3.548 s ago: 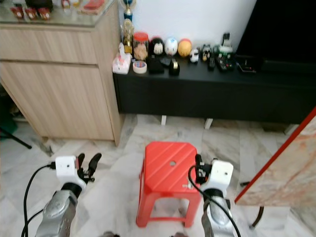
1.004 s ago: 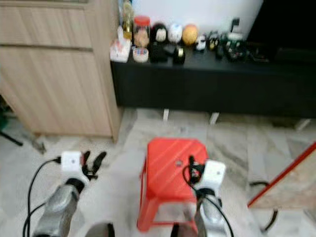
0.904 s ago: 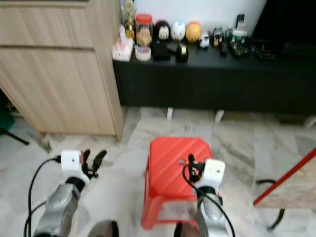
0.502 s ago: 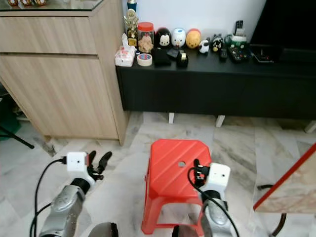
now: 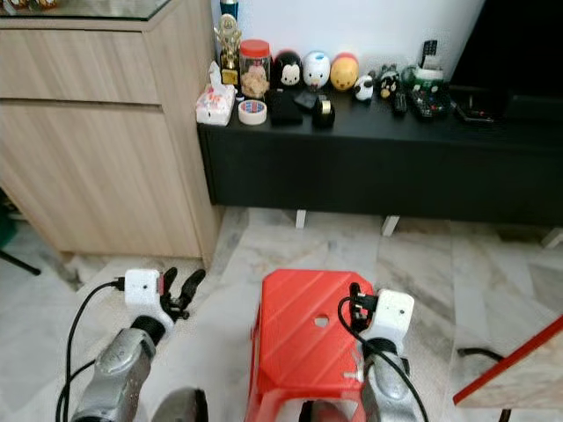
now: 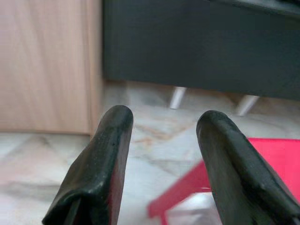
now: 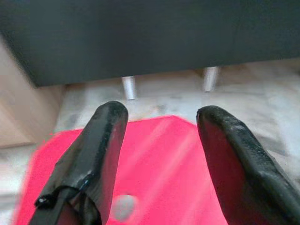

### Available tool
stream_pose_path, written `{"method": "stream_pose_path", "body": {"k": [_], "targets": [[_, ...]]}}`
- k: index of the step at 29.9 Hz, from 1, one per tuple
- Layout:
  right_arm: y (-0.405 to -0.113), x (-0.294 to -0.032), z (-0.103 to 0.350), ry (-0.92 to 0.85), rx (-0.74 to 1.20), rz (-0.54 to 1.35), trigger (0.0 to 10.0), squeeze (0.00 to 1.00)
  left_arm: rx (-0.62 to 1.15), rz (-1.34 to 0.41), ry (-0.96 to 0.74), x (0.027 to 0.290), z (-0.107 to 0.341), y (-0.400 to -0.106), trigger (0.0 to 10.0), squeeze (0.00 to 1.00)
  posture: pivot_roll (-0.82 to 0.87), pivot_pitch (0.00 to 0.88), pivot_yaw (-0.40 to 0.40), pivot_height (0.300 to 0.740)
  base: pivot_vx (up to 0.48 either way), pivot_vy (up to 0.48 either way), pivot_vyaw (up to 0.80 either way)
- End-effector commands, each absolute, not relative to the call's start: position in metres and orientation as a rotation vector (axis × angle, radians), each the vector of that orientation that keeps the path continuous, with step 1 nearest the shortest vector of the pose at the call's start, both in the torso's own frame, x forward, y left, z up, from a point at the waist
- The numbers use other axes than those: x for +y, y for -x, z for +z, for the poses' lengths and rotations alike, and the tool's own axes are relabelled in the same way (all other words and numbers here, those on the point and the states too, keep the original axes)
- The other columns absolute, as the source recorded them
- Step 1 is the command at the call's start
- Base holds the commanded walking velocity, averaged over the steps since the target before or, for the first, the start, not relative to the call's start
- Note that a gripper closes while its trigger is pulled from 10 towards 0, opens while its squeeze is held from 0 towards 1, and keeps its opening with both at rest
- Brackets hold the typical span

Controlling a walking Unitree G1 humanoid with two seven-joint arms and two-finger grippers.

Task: Hang keys on a hook

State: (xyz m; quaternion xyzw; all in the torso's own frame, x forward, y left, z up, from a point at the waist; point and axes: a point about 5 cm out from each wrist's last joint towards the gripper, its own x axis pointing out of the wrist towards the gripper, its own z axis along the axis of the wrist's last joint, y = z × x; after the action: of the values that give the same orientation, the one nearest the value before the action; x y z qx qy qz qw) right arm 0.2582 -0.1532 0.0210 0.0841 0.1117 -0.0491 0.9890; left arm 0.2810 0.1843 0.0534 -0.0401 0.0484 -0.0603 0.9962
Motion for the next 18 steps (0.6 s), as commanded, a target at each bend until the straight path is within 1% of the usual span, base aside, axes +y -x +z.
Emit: {"method": "stream_pose_path", "body": {"k": [1,5,8,12,16,17,18], "targets": [[-0.256,-0.165,0.018,-0.155,0.236,-0.144,10.0,0.0,0.097,-0.138,0.095,0.177,0.053,-0.281,10.0,0.0,0.0,0.047,-0.047,0.626,0.0,0.0,0.0],[-0.248,-0.171,0.009,-0.186,0.273,-0.184,10.0,0.0,0.098,-0.138,0.094,0.177,0.053,-0.28,10.0,0.0,0.01,0.048,-0.048,0.626,0.0,0.0,0.0],[-0.231,-0.177,-0.007,-0.218,0.343,-0.225,10.0,0.0,0.101,-0.14,0.091,0.177,0.052,-0.28,10.0,0.0,0.01,0.05,-0.048,0.626,0.0,0.0,0.0],[-0.222,-0.179,-0.018,-0.273,0.399,-0.265,10.0,0.0,0.107,-0.145,0.089,0.177,0.051,-0.28,10.0,0.0,0.01,0.05,-0.048,0.626,0.0,0.0,0.0],[-0.215,-0.177,-0.033,-0.325,0.506,-0.279,10.0,0.0,0.108,-0.151,0.085,0.175,0.051,-0.28,10.0,0.0,0.0,0.053,-0.043,0.626,0.0,0.0,0.0],[-0.213,-0.176,-0.037,-0.344,0.522,-0.277,10.0,0.07,0.108,-0.152,0.083,0.175,0.051,-0.28,10.0,0.0,0.0,0.053,-0.043,0.626,0.0,0.0,0.0],[-0.212,-0.176,-0.039,-0.348,0.531,-0.277,10.0,0.97,0.108,-0.152,0.083,0.175,0.051,-0.28,10.0,0.0,0.0,0.053,-0.043,0.626,0.0,0.0,0.0]]}}
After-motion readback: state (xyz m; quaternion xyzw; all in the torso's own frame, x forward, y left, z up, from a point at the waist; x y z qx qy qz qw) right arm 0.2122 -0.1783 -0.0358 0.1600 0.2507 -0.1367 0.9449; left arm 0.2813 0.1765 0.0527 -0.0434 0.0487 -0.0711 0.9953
